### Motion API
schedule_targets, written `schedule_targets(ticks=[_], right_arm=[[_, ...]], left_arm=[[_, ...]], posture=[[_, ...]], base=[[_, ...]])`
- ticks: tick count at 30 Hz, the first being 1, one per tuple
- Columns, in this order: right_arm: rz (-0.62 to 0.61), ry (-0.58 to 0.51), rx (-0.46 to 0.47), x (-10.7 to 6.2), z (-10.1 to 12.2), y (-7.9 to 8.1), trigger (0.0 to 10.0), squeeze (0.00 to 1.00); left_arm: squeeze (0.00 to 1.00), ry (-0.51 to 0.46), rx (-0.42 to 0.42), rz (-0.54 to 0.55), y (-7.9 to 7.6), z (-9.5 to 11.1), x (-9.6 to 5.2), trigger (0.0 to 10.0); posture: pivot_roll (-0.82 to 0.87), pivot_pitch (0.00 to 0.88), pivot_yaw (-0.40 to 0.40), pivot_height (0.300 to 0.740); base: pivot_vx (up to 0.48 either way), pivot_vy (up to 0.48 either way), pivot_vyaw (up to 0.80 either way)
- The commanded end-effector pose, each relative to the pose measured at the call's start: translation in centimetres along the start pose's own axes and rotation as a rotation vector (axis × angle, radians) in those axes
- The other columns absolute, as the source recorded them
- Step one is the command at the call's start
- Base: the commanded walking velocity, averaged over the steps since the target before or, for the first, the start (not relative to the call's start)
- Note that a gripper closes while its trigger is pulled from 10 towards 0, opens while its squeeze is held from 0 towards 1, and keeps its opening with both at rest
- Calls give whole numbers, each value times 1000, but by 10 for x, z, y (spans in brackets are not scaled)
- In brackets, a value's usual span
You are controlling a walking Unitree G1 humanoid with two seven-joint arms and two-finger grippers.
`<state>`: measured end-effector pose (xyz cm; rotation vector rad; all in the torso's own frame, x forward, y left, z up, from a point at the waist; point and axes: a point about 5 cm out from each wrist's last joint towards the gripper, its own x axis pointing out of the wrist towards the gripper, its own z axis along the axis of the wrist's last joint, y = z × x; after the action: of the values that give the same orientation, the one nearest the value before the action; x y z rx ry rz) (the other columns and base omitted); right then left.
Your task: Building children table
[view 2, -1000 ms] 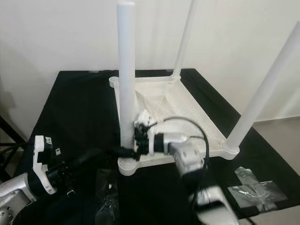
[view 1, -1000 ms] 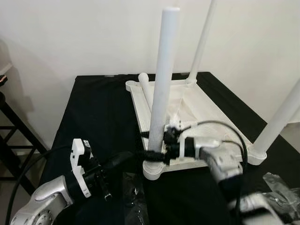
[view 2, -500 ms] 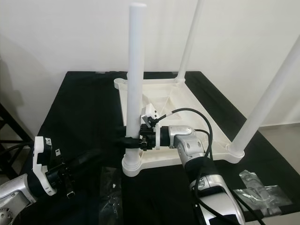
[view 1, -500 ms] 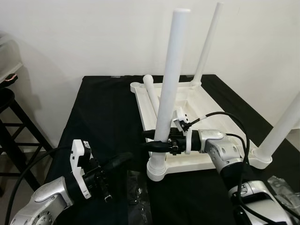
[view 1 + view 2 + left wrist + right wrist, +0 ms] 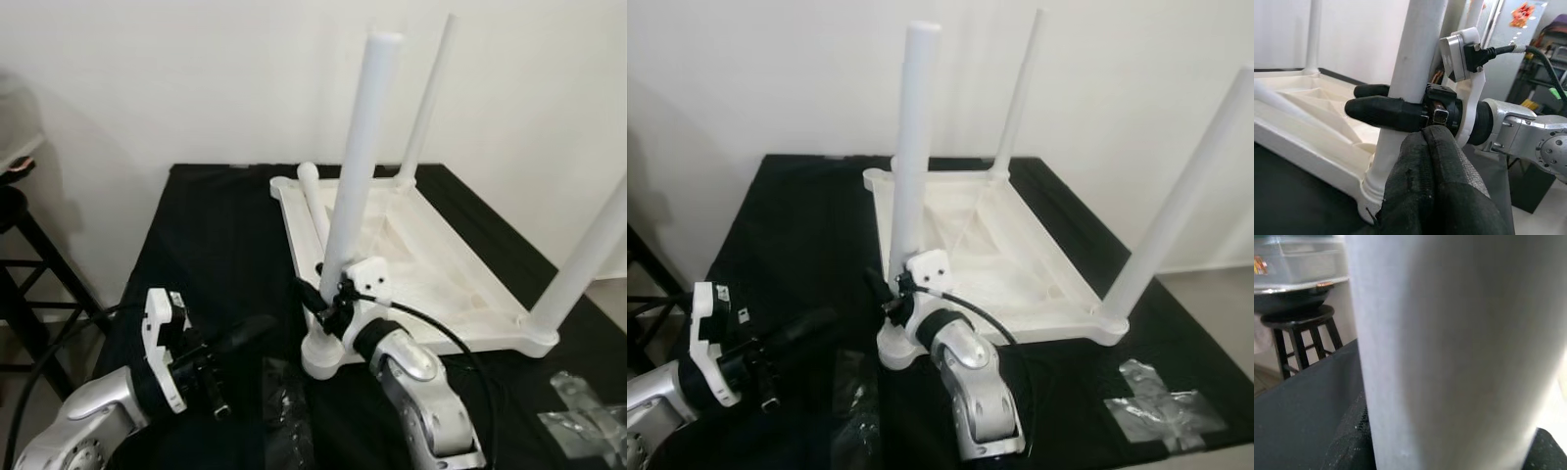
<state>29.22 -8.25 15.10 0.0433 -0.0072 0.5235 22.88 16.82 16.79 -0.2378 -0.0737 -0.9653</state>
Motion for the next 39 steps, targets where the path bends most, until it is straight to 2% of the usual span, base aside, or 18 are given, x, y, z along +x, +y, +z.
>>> schedule_targets(ticks=[1, 6, 7, 8, 9, 12, 13, 15, 16, 21, 23, 25, 29, 33, 34, 35, 36, 39], right_arm=[[-52, 96, 85, -6, -26, -8, 0, 0], [-17, 89, 63, -3, -23, -4, 0, 0], [-29, 92, 65, -6, -22, -3, 5765, 0], [-29, 92, 65, -6, -22, -3, 5765, 0], [-39, 102, 104, -8, -19, -1, 10000, 1000], [-6, 107, 174, -9, -14, 4, 10000, 1000], [173, 106, 197, -6, -6, 10, 10000, 1000], [227, 109, 192, -5, -4, 12, 10000, 1000], [313, 95, 142, -3, 2, 8, 10000, 0], [419, 82, 69, 5, 13, -10, 10000, 0], [547, 98, -13, 8, 19, -24, 10000, 0], [595, 106, -32, 9, 23, -32, 10000, 0], [692, 113, 1, 15, 34, -50, 10000, 0], [761, 126, 13, 16, 35, -54, 10000, 0], [801, 149, 10, 18, 32, -56, 2314, 0], [801, 149, 10, 18, 32, -56, 2314, 0], [819, 159, 19, 19, 31, -57, 0, 0], [822, 150, 36, 22, 33, -60, 0, 0]], left_arm=[[0, 9, -13, -14, 1, -1, 1, 10000], [0, 5, -4, 0, 1, -1, 0, 10000], [0, -4, -2, 8, 1, -1, 0, 10000], [0, -4, -2, 8, 1, -1, 0, 10000], [0, -7, -3, 9, 1, 0, 0, 10000], [0, -10, -8, 6, 2, 0, 1, 10000], [0, -10, -10, 3, 1, 0, 2, 10000], [0, -10, -10, 2, 1, 0, 2, 10000], [0, -10, -10, 1, 1, 0, 3, 10000], [0, -11, -10, 0, 1, 0, 3, 10000], [0, -12, -10, 1, 1, -1, 4, 10000], [0, -12, -10, 2, 1, -1, 4, 10000], [0, -10, -13, 2, 0, -2, 4, 10000], [0, -10, -14, 1, 0, -2, 4, 10000], [0, -9, -15, 1, -1, -3, 4, 10000], [0, -9, -15, 1, -1, -3, 4, 10000], [0, -9, -16, 2, -1, -3, 4, 10000], [0, -8, -16, 3, -1, -3, 4, 10000]], posture=[[64, 0, -71, 740], [53, 0, -64, 740], [58, 0, -68, 740], [58, 0, -68, 740], [62, 0, -72, 740], [59, 0, -68, 740], [61, 0, -66, 740], [62, 0, -66, 740], [62, 0, -68, 740], [66, 0, -71, 740], [78, 0, -74, 740], [80, 0, -74, 740], [90, 0, -75, 740], [93, 0, -75, 740], [98, 0, -77, 740], [98, 0, -77, 740], [104, 0, -79, 740], [107, 0, -79, 740]], base=[[0, 0, 0], [0, 0, 0], [0, 0, 0], [0, 0, 0], [0, 0, 0], [0, 0, 0], [0, 0, 0], [0, 0, 0], [0, 0, 0], [0, 0, 0], [0, 0, 0], [0, 0, 0], [0, 0, 0], [0, 0, 0], [0, 0, 0], [0, 0, 0], [0, 0, 0], [0, 0, 0]])
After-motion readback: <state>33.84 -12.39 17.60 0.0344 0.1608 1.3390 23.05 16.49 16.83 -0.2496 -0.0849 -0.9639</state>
